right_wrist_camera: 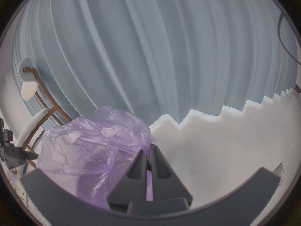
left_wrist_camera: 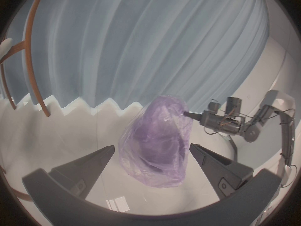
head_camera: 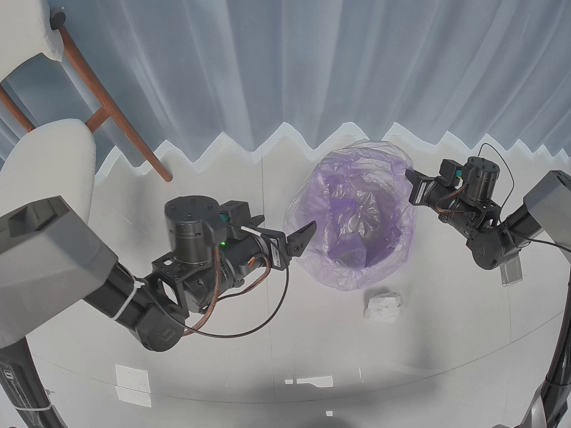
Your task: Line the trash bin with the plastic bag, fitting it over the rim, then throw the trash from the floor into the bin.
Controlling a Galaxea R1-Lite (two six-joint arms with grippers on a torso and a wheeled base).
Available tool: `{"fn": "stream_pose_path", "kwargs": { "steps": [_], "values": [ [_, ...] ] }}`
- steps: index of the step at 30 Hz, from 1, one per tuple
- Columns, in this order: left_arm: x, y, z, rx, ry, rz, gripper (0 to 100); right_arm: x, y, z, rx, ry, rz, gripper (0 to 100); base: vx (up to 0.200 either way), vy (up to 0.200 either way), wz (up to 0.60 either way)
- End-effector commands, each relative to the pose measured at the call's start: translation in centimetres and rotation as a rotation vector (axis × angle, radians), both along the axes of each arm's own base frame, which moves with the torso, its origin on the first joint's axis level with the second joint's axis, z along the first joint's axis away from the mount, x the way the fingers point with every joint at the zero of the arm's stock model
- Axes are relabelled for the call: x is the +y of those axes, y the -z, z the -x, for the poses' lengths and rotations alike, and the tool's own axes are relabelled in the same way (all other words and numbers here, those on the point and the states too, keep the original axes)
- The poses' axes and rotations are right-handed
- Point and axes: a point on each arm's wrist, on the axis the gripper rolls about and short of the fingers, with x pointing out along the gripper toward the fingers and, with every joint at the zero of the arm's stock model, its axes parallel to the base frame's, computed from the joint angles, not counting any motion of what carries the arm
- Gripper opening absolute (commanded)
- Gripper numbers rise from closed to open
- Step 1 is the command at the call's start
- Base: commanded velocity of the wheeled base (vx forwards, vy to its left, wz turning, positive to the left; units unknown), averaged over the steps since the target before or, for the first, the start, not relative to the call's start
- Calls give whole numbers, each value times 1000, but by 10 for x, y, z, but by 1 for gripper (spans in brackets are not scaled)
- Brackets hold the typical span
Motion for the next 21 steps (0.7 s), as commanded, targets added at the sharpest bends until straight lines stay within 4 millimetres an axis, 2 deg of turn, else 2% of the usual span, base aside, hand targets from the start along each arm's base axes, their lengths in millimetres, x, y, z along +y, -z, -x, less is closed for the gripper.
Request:
{"fn": "stream_pose_path", "kwargs": {
  "steps": [1, 13, 17, 21],
  "values": [
    [19, -23, -1, -59, 27, 34, 100, 0, 5, 3, 12, -2, 4, 0, 200, 0, 0],
    [-2, -22, 8, -74, 62, 48, 100, -1, 10, 7, 28, -2, 8, 0, 200, 0, 0],
    [-22, -7, 24, -58, -38, 138, 100, -3, 17, 13, 45, 0, 10, 0, 0, 0, 0],
    [-40, -11, 46, 8, 1, 335, 100, -3, 21, 17, 56, 0, 13, 0, 0, 0, 0]
  ]
}}
